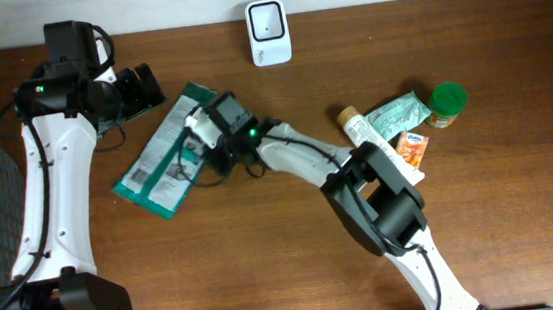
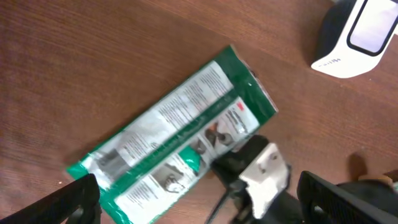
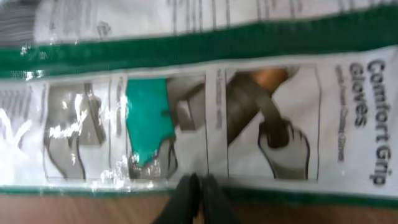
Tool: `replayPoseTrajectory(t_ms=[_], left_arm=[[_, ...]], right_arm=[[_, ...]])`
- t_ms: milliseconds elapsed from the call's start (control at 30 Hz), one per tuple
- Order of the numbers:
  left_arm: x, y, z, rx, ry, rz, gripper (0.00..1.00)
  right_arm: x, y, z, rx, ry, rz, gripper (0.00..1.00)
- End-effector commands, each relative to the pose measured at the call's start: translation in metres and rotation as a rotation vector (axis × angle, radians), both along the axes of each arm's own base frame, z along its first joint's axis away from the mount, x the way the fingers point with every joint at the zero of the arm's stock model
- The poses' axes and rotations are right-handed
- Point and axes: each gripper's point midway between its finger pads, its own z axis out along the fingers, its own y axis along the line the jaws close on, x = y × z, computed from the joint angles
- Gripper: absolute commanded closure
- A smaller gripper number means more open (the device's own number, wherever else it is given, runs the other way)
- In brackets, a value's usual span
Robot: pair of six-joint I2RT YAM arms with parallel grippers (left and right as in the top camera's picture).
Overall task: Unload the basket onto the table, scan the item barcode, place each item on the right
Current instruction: 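Grasp the green glove package edge with the right gripper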
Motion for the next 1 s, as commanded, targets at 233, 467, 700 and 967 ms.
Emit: replayPoseTrajectory(t_ms=[233,467,700,967], left_arm=[[0.000,0.002,-0.002,0.010,0.006,-0.001,0.01],[0.000,0.002,-0.002,0.010,0.006,-0.001,0.01],[0.000,0.002,-0.002,0.010,0.005,-0.001,0.01],[0.000,0.002,-0.002,0.010,0.006,-0.001,0.01]], right_arm=[[0.005,-0.004,0.065,0.037,0.151,-0.011,0.96],[-0.037,0.039,0.034,0.061,0.283,0.008,0.95],[-0.068,0.011,0.007,-0.090,0.427,-0.019,0.95],[-0.046,-0.059,0.008,-0.185,0.525,-0.164,0.94]])
